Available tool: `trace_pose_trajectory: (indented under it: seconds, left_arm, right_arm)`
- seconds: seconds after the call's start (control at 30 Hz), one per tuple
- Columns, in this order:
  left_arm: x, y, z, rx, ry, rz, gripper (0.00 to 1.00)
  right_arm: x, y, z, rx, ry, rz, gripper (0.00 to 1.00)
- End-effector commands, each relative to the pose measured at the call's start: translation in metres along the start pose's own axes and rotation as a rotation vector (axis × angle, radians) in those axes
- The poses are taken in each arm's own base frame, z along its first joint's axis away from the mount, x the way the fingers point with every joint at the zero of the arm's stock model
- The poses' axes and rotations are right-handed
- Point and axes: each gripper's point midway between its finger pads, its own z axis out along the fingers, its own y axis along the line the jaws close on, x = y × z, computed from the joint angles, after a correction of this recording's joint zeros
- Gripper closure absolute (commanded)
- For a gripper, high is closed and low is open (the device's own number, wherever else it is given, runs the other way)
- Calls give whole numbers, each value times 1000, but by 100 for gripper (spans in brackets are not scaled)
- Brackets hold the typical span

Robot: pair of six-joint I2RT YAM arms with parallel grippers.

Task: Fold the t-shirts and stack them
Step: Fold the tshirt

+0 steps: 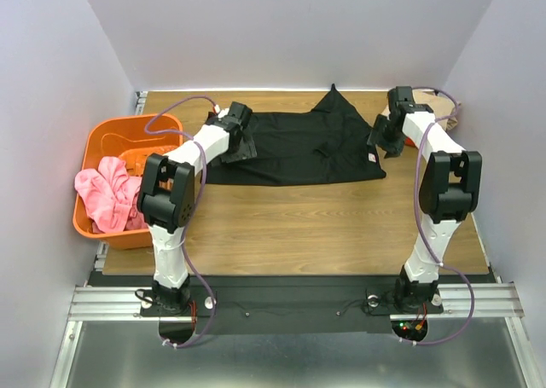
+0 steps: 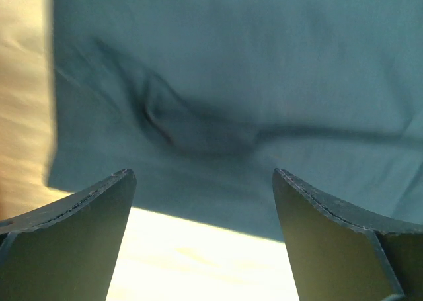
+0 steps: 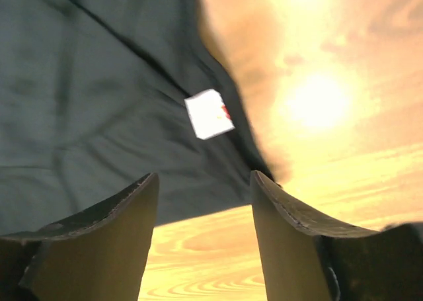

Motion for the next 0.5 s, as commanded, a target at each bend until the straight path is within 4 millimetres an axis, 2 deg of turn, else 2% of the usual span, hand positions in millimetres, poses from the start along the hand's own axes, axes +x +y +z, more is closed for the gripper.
trace_pose_trajectory:
  seconds: [0.0, 0.2, 0.4, 0.43, 0.47]
  left_arm:
    - [-9, -4, -34, 88, -80, -17, 3]
    - [18, 9, -28, 79, -46, -23, 2]
    - [28, 13, -20, 92, -62, -30, 2]
    - [31, 13, -18, 91, -60, -27, 2]
    - [30, 11, -17, 103, -69, -31, 2]
  right_arm:
    - [-11, -1, -5, -21, -74, -3, 40]
    - [5, -8, 12, -3, -40, -7, 45]
    - [10, -15, 27, 31, -27, -28, 50]
    - [8, -25, 30, 45, -26, -13, 50]
    - [9, -26, 31, 50, -23, -15, 51]
